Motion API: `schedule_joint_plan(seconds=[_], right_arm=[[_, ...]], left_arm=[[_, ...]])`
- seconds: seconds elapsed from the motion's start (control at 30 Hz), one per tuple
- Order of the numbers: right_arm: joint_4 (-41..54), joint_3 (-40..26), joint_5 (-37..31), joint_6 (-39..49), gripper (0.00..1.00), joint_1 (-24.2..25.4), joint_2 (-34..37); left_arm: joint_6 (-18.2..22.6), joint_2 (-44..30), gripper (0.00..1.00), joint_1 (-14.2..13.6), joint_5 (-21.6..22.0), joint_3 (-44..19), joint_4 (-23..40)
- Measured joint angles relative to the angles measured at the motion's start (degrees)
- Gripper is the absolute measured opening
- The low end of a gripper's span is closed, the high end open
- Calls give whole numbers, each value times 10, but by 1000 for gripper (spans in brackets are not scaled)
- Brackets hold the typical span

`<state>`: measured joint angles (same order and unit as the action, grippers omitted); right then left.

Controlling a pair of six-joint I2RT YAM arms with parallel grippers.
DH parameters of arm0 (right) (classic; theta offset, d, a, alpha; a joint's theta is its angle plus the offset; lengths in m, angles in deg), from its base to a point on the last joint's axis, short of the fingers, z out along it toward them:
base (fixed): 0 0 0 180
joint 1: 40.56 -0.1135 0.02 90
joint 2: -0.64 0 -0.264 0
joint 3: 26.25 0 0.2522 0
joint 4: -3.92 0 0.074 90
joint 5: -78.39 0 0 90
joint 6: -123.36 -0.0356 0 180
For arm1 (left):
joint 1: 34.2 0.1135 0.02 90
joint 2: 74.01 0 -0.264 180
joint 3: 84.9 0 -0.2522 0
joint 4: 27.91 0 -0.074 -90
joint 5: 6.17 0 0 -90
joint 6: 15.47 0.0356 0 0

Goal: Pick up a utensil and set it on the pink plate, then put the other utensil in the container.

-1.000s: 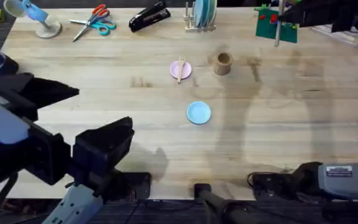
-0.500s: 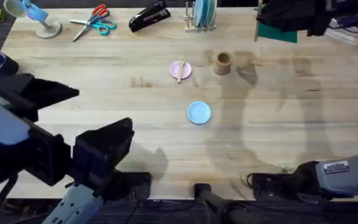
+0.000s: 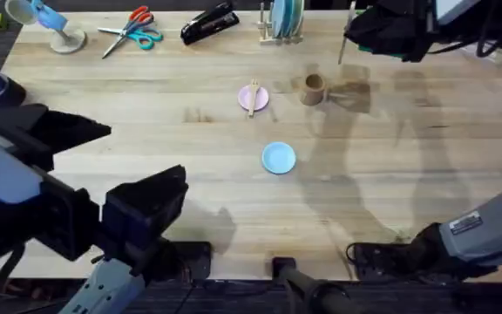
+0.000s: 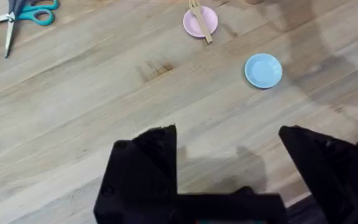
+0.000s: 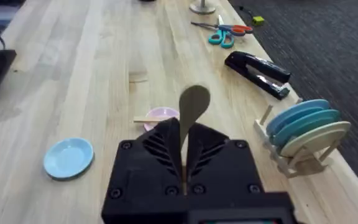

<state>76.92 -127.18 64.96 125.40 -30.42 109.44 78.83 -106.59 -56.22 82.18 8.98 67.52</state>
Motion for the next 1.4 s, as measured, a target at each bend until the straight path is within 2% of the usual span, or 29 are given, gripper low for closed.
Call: schedule_joint_plan(seconds=[0.5, 1.07, 1.4], right_arm=[[-131, 0, 11, 24, 29, -55, 73], [-149, 0, 11, 25, 29, -56, 163], [-149, 0, 11, 25, 30, -56, 191]], left_arm=[[0, 0, 994, 0, 0, 0, 0], [0, 0, 995, 0, 0, 0, 0], [0, 0, 995, 0, 0, 0, 0]])
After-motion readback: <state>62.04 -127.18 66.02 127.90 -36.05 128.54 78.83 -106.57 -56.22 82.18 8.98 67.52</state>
